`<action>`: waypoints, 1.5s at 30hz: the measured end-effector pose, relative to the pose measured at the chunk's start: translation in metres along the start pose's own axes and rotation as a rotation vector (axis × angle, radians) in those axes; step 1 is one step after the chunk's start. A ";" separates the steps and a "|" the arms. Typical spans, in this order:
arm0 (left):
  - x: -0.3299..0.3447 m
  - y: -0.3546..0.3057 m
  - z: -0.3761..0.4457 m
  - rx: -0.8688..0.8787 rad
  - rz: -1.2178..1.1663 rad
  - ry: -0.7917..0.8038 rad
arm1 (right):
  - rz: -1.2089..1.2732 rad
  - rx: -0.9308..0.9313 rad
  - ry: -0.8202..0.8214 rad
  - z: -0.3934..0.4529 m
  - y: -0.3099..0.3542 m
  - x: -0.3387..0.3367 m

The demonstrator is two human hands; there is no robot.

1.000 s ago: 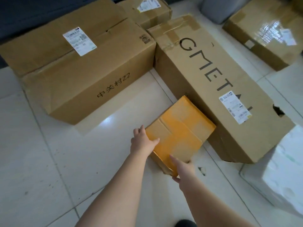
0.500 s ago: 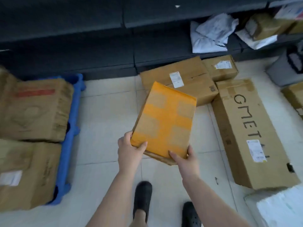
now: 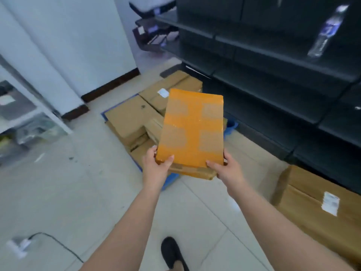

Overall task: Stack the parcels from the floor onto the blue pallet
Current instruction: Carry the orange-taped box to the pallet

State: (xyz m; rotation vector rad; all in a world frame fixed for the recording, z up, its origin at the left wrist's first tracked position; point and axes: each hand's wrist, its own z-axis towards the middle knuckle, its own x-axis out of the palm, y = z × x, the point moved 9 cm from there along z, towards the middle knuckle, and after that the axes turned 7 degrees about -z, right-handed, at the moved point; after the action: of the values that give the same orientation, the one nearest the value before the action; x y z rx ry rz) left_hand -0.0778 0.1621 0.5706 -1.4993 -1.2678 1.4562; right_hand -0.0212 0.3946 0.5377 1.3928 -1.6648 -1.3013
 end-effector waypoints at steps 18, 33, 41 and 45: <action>-0.120 0.164 0.155 -0.474 -0.015 -0.247 | -0.403 0.232 0.428 0.190 -0.020 0.254; -0.088 0.352 0.294 -0.748 -0.139 -0.405 | -0.753 0.162 0.585 0.369 -0.133 0.394; -0.041 0.454 0.346 -0.750 -0.088 -0.141 | -1.158 0.258 0.682 0.389 -0.261 0.413; -0.037 0.462 0.369 -0.657 -0.093 -0.144 | -1.180 0.150 0.488 0.397 -0.262 0.415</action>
State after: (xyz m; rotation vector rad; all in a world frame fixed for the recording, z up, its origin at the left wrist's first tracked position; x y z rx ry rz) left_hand -0.3524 -0.0637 0.0969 -1.7217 -2.0091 1.1519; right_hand -0.3913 0.1258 0.1030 2.6908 -0.5371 -1.1829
